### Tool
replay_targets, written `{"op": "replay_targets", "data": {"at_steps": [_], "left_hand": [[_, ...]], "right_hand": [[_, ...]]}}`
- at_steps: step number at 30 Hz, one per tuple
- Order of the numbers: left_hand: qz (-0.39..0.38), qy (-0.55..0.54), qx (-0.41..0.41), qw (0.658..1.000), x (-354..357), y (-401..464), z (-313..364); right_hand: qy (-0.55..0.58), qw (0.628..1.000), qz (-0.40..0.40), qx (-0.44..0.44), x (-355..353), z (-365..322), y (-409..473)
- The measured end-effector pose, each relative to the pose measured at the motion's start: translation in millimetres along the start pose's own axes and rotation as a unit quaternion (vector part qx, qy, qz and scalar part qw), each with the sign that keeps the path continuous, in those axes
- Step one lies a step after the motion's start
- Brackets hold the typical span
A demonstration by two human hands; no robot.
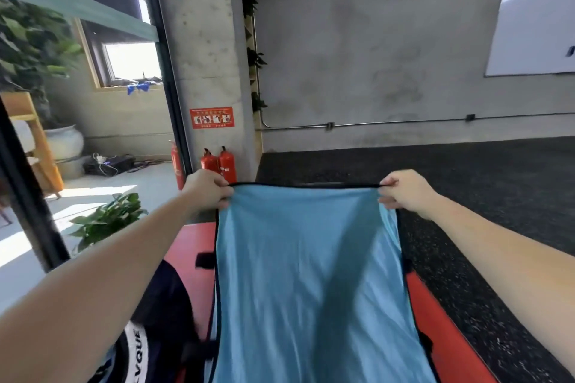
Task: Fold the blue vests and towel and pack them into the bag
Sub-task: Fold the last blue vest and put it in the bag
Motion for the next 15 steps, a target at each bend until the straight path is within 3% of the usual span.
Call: {"op": "replay_targets", "data": {"at_steps": [8,15], "left_hand": [[0.187,0.025,0.169,0.967,-84,-8,133],[0.238,0.013,0.259,0.936,-145,-88,174]], "right_hand": [[-0.024,0.975,0.153,-0.157,-104,-118,-3],[0.025,0.955,0.191,-0.227,-165,-165,-68]]}}
Point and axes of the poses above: each hand's wrist, its own y-axis towards the middle knuckle, its own x-axis out of the palm, z = x × y, the point moved 4 cm from there along y, towards the middle knuckle, and after that the axes turned 8 degrees about -y, right-handed, at the moved point
